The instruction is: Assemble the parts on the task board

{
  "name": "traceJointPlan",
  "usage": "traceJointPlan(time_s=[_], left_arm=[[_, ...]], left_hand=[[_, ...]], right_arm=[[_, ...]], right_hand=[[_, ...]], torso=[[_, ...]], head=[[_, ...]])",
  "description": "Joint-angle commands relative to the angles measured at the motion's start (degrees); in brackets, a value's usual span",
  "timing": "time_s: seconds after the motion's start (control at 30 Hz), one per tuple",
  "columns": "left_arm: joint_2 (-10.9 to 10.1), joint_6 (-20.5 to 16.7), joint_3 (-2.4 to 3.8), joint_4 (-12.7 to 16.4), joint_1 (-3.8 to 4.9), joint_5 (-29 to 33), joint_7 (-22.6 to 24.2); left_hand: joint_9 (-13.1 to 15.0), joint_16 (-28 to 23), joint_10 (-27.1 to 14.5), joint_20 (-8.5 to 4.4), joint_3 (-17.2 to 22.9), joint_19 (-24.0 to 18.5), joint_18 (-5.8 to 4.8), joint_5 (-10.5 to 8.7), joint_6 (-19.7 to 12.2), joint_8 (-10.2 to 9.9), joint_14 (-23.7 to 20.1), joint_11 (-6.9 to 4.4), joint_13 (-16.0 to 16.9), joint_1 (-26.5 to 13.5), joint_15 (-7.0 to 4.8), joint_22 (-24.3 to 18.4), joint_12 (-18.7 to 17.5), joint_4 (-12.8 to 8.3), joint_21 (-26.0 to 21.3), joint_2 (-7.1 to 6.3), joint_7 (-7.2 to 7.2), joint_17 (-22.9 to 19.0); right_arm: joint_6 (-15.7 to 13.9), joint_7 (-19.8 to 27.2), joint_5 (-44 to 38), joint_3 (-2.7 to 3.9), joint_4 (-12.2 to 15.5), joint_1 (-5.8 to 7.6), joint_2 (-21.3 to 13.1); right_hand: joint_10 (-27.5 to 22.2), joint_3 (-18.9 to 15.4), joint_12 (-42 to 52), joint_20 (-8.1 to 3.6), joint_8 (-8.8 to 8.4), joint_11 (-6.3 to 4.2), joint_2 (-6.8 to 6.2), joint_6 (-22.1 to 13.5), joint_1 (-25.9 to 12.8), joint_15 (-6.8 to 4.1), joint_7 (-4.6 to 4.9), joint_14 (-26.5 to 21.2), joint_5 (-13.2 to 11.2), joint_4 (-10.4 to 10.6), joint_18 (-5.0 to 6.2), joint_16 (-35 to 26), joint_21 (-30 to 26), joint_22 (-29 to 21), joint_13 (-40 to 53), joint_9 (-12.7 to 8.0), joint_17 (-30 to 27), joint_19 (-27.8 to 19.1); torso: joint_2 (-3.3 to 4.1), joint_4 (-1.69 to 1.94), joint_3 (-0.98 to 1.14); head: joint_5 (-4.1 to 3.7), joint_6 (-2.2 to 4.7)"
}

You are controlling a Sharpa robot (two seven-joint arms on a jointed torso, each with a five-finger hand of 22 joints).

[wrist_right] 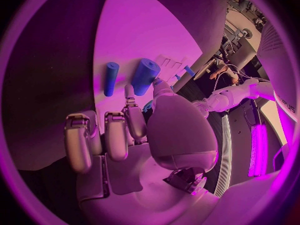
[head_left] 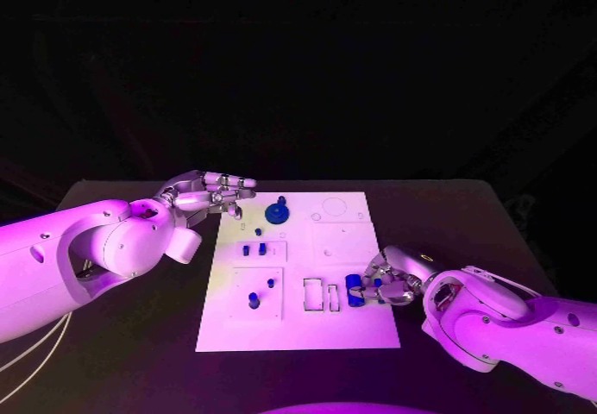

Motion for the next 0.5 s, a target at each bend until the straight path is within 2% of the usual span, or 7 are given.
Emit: traceJointPlan(time_s=[0.03, 0.17, 0.5], left_arm=[[0.0, 1.0, 0.03, 0.2, 0.03, 0.3, 0.1], [0.0, 1.1, 0.03, 0.2, 0.03, 0.3, -0.1], [-0.2, 1.1, 0.03, 0.3, 0.03, 0.3, -0.2]], left_hand=[[-0.1, -0.1, -0.5, 0.31, -0.3, 0.1, 0.8, -0.12, -0.3, -0.3, -0.5, 0.0, 0.1, -0.4, -0.04, -0.1, 0.4, 0.0, -0.4, 0.35, -0.1, -0.1], [-0.1, -0.1, -0.6, 0.34, -0.4, 0.1, 0.8, -0.11, -0.4, -0.3, -0.5, 0.01, 0.1, -0.5, -0.02, -0.1, 0.5, 0.1, -0.5, 0.42, -0.09, -0.1], [-0.1, -0.1, -0.6, 0.34, -0.4, 0.1, 0.8, -0.11, -0.4, -0.3, -0.5, 0.01, 0.1, -0.6, -0.02, -0.1, 0.5, 0.1, -0.5, 0.42, -0.09, -0.1]], right_arm=[[1.9, -2.2, -0.8, -0.02, -0.5, -0.26, 0.8], [3.4, -3.5, -1.6, -0.02, -1.5, -1.05, 1.8], [4.8, -5.4, -3.6, -0.01, -2.5, -2.23, 3.3]], right_hand=[[0.2, -0.3, 0.2, -0.49, 0.28, -0.18, 0.34, -0.2, -0.5, -0.27, -0.25, 4.3, -0.3, -0.1, -1.03, 0.3, 0.0, 14.8, 0.2, 0.1, 6.6, 5.6], [0.1, -0.6, 0.2, -0.49, 0.38, -0.2, 0.66, -0.3, -0.5, -0.28, -0.27, 4.3, -0.1, -0.2, -1.01, 0.3, -0.1, 14.8, 0.3, 0.2, 6.6, 5.6], [0.1, -1.3, 0.1, -0.52, 0.79, -0.3, 0.72, -0.1, 0.1, -0.34, -0.41, 4.3, -0.7, -0.4, -0.99, 0.3, -0.2, 14.8, 0.4, 0.8, 6.5, 5.5]], torso=[[-0.04, -0.01, -0.03], [-0.07, 0.03, 0.03], [-0.12, -0.06, -0.04]], head=[[0.23, -0.3], [0.72, -0.47], [0.9, -0.57]])
